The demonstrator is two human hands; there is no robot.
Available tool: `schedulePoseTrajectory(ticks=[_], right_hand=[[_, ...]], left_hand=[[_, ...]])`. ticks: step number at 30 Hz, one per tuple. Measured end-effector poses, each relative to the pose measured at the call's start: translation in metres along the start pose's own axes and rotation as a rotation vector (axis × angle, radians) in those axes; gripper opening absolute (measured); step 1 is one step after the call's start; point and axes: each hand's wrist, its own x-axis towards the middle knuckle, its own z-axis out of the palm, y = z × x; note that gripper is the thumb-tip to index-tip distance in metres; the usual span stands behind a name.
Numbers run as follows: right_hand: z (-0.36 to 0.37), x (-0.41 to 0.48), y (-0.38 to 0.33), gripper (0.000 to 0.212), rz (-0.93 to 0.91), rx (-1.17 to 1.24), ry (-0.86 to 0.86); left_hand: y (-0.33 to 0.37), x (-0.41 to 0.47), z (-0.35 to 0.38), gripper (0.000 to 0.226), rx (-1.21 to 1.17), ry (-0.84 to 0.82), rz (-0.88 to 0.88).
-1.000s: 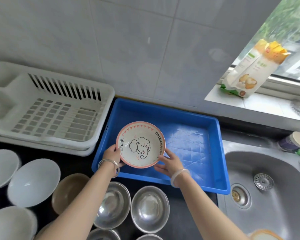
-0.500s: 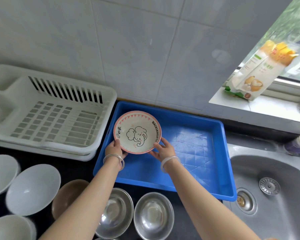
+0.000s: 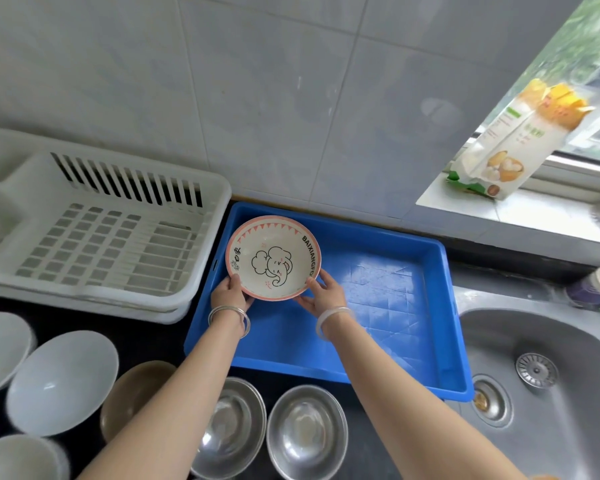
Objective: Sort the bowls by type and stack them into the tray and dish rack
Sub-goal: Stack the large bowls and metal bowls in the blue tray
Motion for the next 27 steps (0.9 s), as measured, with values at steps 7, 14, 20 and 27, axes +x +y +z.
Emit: schedulePoseTrajectory(ticks=[7,14,20,27], right_hand=[[-0.010,-0.016,-0.006,0.042,0.024,-0.204,-0.077],[-0.075,-0.063,-0.007,0.036,-0.179,-0.354,0.012],[-0.189,-0.144,0.009,0.029,-0.381,-0.646,0.263],[-0.328,-0.234,0.050,0.030,-0.393,-0.873,0.595]], left_hand=[[-0.010,-0.028,-0.006,0.030,0.333,-0.046,0.176],[-0.031,-0.108,0.008,0.041,0.656,-0.086,0.328],[-0.092,-0.200,0.050,0.040,0.863,-0.380,0.385],[-0.189,-0.299,0.081,0.042,1.122,-0.806,0.424]])
